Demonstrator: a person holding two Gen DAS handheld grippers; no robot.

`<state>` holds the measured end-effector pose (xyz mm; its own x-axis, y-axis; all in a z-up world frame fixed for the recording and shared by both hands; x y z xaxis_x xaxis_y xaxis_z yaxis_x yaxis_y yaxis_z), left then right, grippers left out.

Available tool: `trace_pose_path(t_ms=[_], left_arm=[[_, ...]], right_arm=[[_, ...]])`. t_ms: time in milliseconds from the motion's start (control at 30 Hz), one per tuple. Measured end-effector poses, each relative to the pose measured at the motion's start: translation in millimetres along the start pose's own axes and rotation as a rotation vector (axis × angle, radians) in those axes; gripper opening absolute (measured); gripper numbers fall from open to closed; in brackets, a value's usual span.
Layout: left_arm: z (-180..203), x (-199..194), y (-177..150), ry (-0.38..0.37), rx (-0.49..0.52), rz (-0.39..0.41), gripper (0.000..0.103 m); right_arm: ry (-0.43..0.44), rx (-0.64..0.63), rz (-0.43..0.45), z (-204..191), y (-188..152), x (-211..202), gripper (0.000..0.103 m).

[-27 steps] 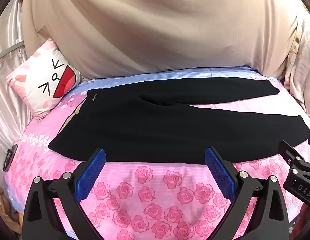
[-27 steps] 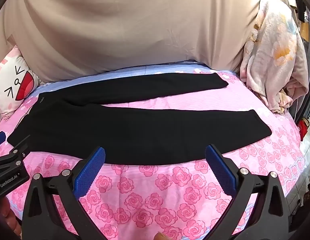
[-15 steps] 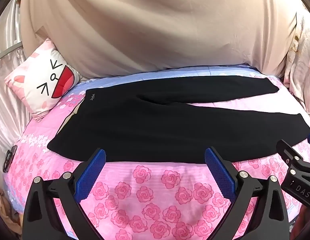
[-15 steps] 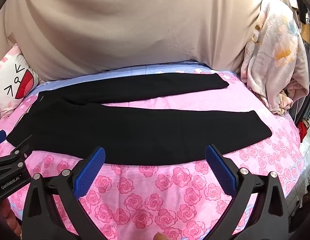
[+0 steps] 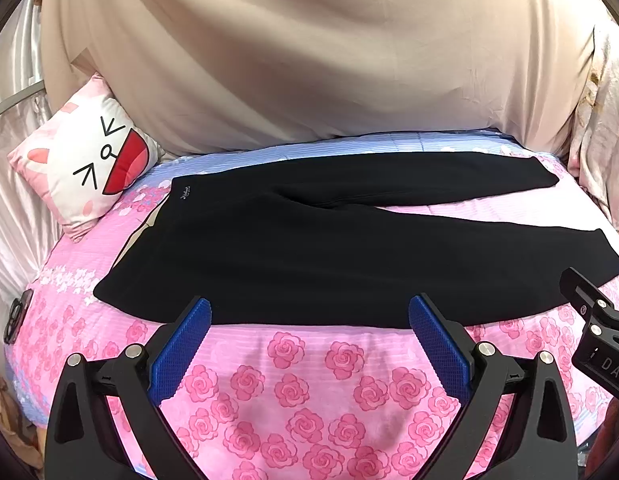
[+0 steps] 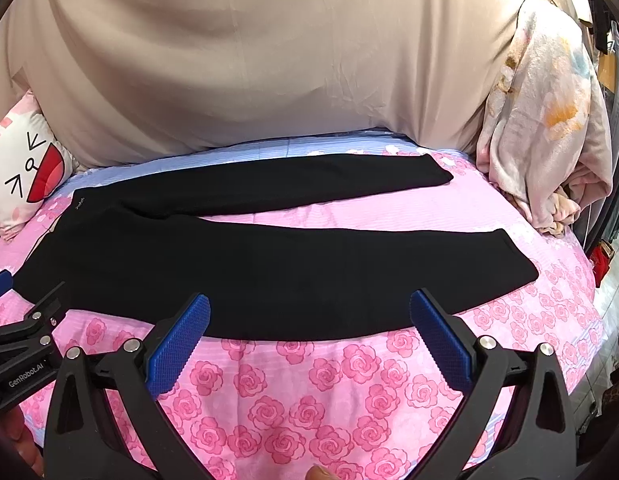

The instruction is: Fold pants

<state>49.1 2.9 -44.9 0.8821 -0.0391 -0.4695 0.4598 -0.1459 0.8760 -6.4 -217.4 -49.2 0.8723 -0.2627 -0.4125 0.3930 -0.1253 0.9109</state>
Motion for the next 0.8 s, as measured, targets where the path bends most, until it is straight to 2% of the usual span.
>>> trace_pose_path(t_ms=[800], left_arm=[[1.6, -4.6, 4.0, 0.009, 0.010, 0.008, 0.097]], right_arm=[[0.017, -0.007, 0.020, -8.1, 10.3, -6.4, 0.098]])
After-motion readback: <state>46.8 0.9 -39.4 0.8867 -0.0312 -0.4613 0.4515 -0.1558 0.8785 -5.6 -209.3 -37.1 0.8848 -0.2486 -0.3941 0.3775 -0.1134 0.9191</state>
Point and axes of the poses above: each gripper's, at about its wrist camera, not at the fingertips, and x roughly the way its jaws point, z to its right, y to its top, the point moved 6 cm from there along x, roughly the way its jaws point, and after that the axes turned 11 degrees about z, right-handed, at the moved point
